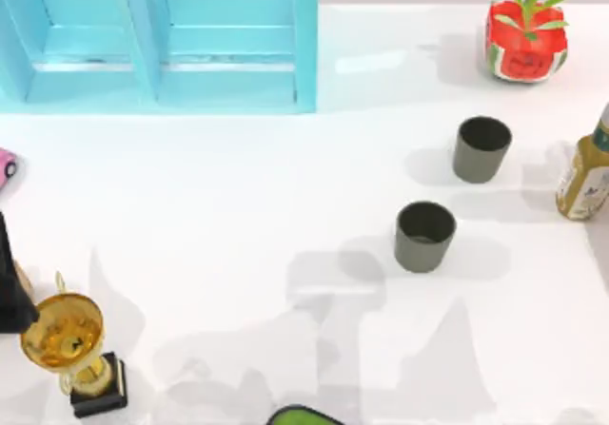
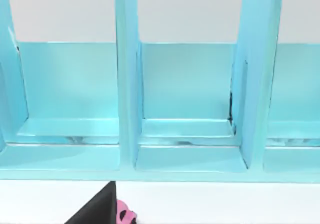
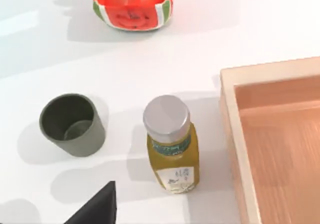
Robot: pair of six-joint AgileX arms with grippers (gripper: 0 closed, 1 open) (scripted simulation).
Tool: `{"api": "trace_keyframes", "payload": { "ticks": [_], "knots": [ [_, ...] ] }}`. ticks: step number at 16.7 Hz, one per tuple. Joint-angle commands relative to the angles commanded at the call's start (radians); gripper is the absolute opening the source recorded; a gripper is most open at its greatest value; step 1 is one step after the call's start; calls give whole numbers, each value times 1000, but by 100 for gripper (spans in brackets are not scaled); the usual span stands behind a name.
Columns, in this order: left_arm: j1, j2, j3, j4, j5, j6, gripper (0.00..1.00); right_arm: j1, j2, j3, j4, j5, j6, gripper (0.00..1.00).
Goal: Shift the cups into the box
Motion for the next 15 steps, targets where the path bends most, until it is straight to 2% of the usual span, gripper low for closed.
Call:
{"api": "trace_keyframes", "payload": {
  "ticks": [9, 15],
  "knots": [
    [0, 0, 0, 0, 0, 0, 100, 171, 908, 894, -525, 9, 135, 100],
    [0, 0, 0, 0, 0, 0, 100, 286, 1291, 1270, -715, 7, 189, 100]
  ]
}}
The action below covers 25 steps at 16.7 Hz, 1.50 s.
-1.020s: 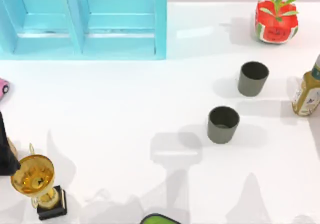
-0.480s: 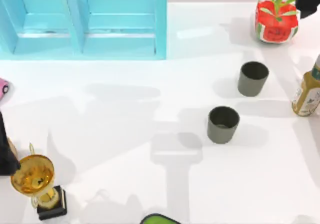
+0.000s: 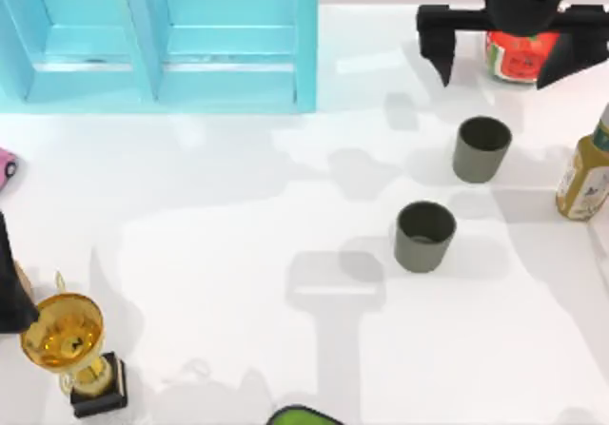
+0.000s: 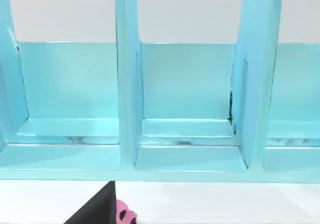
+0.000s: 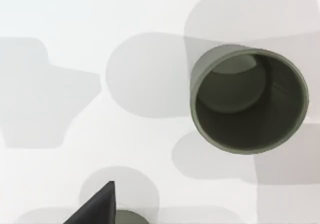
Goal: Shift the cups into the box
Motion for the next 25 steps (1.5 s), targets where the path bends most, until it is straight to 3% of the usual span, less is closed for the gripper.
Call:
{"api": "trace_keyframes", "payload": {
  "ticks": [10, 18, 23, 25],
  "knots": [
    [0, 0, 0, 0, 0, 0, 100, 21, 66, 46, -11, -1, 6, 100],
    [0, 0, 0, 0, 0, 0, 100, 19, 89, -254, 317, -1, 3, 100],
    [0, 0, 0, 0, 0, 0, 100, 19, 94, -281, 345, -1, 3, 100],
    [0, 0, 0, 0, 0, 0, 100, 19, 94, -281, 345, -1, 3, 85]
  ]
}}
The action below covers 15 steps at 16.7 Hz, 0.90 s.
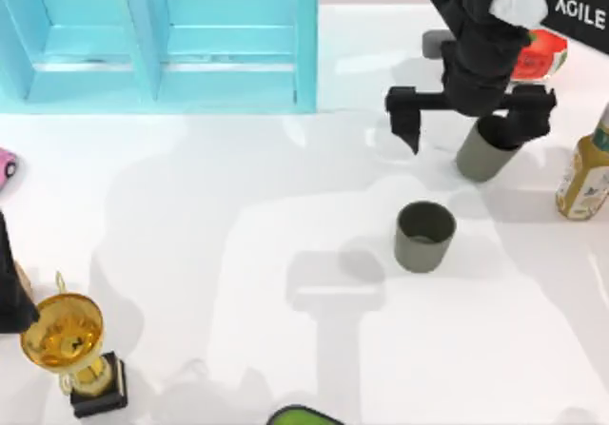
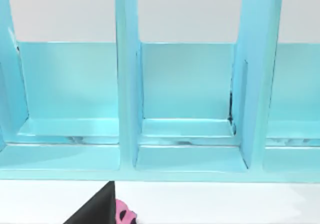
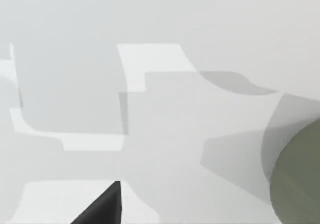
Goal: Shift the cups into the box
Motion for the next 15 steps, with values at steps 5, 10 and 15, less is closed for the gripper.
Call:
{"api": "trace_keyframes", "payload": {
  "ticks": [5, 10, 15],
  "knots": [
    [0, 0, 0, 0, 0, 0, 100, 0, 0, 0, 0, 0, 0, 47],
    [0, 0, 0, 0, 0, 0, 100, 0, 0, 0, 0, 0, 0, 10],
    [0, 0, 0, 0, 0, 0, 100, 0, 0, 0, 0, 0, 0, 0]
  ]
}}
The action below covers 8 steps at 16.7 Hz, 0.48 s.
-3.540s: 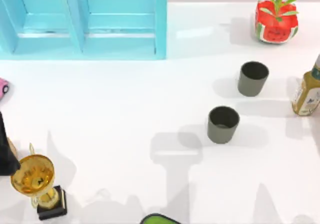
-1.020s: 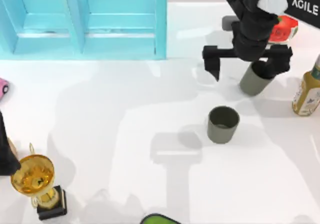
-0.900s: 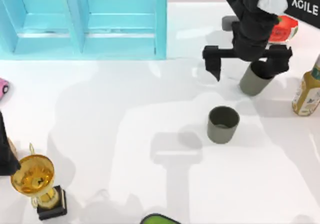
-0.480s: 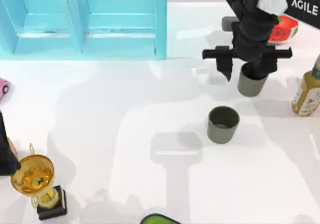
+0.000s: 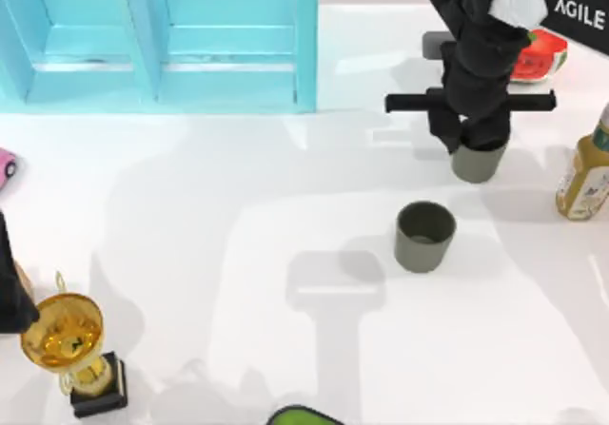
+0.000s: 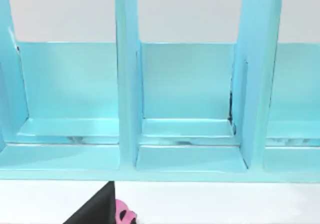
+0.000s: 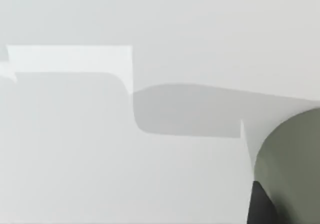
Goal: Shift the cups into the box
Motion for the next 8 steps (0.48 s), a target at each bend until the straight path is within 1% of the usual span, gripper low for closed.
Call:
{"api": "trace_keyframes", "payload": {
  "ticks": [6, 8],
  "knots": [
    [0, 0, 0, 0, 0, 0, 100, -1, -2, 2, -1, -1, -2, 0],
    [0, 0, 0, 0, 0, 0, 100, -19, -17, 25, -18, -10, -24, 0]
  ]
}}
